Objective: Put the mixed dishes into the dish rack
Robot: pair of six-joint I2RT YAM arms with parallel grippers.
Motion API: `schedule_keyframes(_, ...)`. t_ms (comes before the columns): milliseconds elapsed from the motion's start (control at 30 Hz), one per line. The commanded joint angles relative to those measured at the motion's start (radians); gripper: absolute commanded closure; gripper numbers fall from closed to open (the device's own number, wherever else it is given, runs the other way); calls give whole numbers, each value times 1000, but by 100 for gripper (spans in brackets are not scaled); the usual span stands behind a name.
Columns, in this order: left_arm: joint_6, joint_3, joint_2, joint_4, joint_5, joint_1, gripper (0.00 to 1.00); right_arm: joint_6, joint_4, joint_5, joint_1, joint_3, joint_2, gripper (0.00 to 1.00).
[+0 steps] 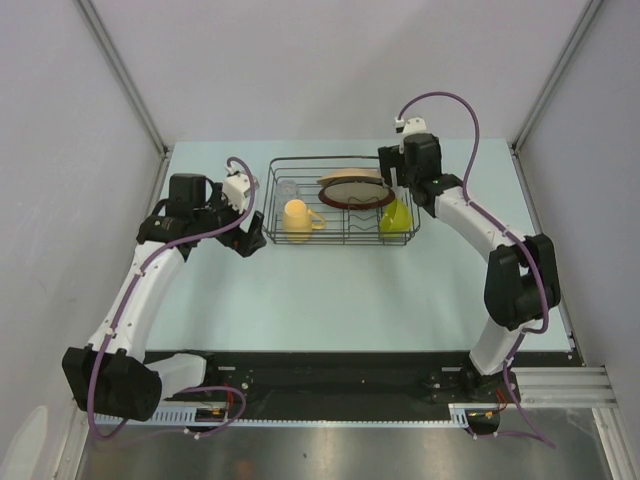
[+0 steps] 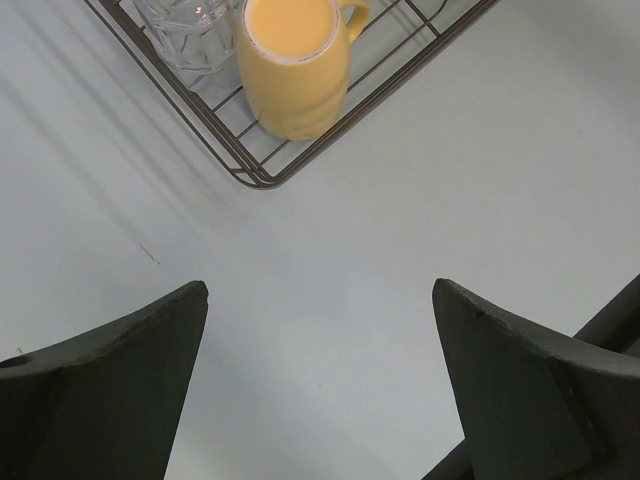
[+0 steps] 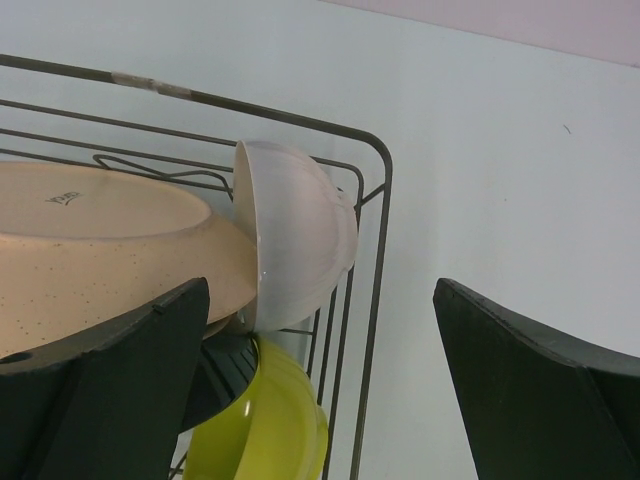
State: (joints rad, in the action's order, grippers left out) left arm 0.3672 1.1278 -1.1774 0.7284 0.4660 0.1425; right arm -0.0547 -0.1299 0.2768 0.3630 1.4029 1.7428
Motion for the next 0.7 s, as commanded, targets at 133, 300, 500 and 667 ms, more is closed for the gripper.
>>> schedule_keyframes(133,-1,15,-11,-12,3,-9,0,23,33,-50,-55,24,-23,0)
schedule_keyframes(300,-1,21,-19,-12,5,-9,0,50,16,-90,-73,22,-3,0)
schedule_keyframes(500,-1,35,-33,-15,0,-11,0,206,-88,-191,-113,73,29,0)
schedule_keyframes(667,-5,53,-45,-15,3,-9,0,361,-204,-381,-179,105,61,0)
